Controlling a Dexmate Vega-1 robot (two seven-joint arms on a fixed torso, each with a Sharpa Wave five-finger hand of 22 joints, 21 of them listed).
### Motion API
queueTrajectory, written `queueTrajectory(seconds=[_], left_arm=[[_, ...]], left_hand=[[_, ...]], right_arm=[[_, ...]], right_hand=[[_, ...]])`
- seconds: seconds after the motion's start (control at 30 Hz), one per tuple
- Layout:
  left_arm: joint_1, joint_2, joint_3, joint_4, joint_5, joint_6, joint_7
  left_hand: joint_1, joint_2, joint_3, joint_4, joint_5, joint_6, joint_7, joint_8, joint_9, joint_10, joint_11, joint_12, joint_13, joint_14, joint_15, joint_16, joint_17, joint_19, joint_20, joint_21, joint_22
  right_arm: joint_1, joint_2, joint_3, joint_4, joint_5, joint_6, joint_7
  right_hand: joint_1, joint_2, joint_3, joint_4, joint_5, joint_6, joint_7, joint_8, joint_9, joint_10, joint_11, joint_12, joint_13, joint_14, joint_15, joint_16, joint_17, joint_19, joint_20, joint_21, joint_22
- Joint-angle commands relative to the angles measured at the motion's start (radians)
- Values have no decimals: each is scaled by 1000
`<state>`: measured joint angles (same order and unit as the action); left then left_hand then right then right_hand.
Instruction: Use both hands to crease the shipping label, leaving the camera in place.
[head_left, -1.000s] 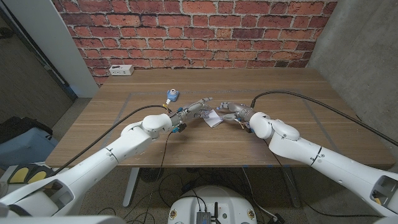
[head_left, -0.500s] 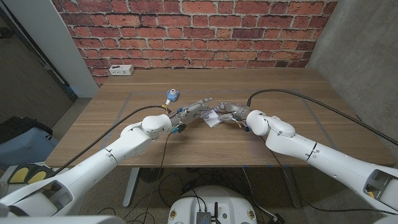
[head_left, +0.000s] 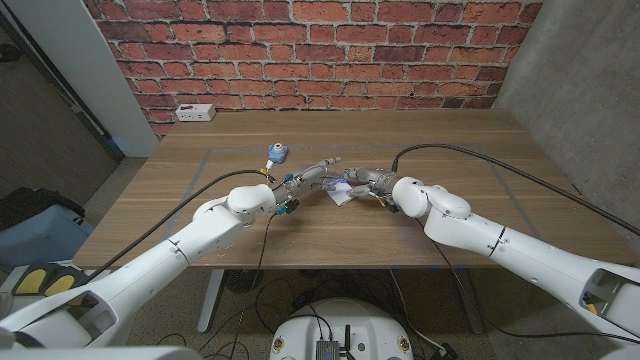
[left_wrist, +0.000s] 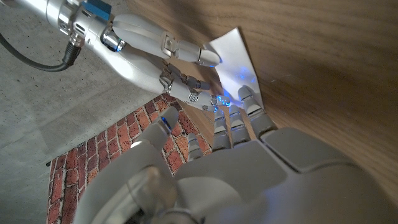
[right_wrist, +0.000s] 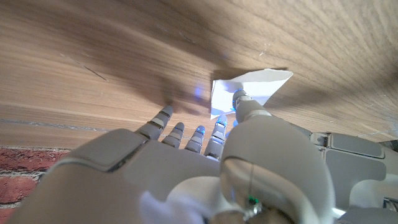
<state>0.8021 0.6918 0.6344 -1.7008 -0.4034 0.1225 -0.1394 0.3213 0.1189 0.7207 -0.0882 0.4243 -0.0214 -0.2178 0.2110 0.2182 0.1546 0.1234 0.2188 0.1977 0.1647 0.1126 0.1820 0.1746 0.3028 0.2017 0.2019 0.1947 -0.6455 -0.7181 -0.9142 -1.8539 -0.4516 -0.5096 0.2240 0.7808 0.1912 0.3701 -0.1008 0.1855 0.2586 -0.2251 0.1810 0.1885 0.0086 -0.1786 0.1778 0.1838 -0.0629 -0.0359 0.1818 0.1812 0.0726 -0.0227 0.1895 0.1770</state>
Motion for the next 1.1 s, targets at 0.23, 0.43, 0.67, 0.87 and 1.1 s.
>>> queueTrajectory(seconds=[0.23, 0.43, 0.67, 0.87, 1.1], left_arm=[[6, 7, -5, -7, 4, -6, 1], [-2, 4, -2, 5, 5, -14, -10], [-2, 7, -4, 0, 35, -43, 8], [12, 26, -8, -42, 136, -87, 84], [48, 33, -9, -91, 371, -156, 264]], left_hand=[[-6, 0, -3, -4, -5, 9, -2, 2, 2, 9, -6, 6, 3, 6, -4, 4, 2, -12, 14, 5, 0], [-6, 0, -3, -4, -5, 11, -2, 2, 1, 7, -6, 5, 3, 5, -3, 4, 2, -13, 14, 5, 1], [-14, -8, -10, -5, -9, 29, 0, 7, 0, 6, -16, 3, 3, 3, -3, 3, 2, -14, 15, 6, 1], [-69, -38, -71, -10, -67, 225, 51, 58, -6, 51, -71, 18, 9, 33, -28, 9, 1, 1, 3, 19, 2], [-55, 0, -64, -44, -117, 521, 180, 107, -22, 236, -107, 70, 10, 211, -91, 37, 7, 46, -79, 37, 3]], right_arm=[[30, 26, -35, 25, -49, -80, 62], [35, 27, -45, 26, -56, -112, 73], [43, 25, -61, 28, -64, -110, 80], [44, 26, -65, 29, -66, -110, 81], [41, 24, -65, 28, -68, -106, 76]], right_hand=[[3, -14, -2, 7, 7, -30, 3, -5, 1, -28, 5, 2, 2, -29, -40, 7, 3, -13, 14, 6, 3], [-4, -20, -10, 10, 6, -56, 3, -8, 0, -34, 7, 4, 2, -36, -37, 8, 3, -16, 17, 6, 3], [-7, -20, -13, 11, 7, -63, 2, -5, 0, -29, 9, 8, 2, -36, -38, 9, 3, -17, 17, 8, 3], [-4, -16, -12, 10, 8, -61, 2, -1, 1, -25, 4, 10, 2, -34, -40, 10, 2, -17, 15, 8, 3], [0, -13, -11, 7, 10, -57, 2, 4, 2, -20, 2, 13, 1, -31, -41, 12, 1, -16, 14, 10, 3]])
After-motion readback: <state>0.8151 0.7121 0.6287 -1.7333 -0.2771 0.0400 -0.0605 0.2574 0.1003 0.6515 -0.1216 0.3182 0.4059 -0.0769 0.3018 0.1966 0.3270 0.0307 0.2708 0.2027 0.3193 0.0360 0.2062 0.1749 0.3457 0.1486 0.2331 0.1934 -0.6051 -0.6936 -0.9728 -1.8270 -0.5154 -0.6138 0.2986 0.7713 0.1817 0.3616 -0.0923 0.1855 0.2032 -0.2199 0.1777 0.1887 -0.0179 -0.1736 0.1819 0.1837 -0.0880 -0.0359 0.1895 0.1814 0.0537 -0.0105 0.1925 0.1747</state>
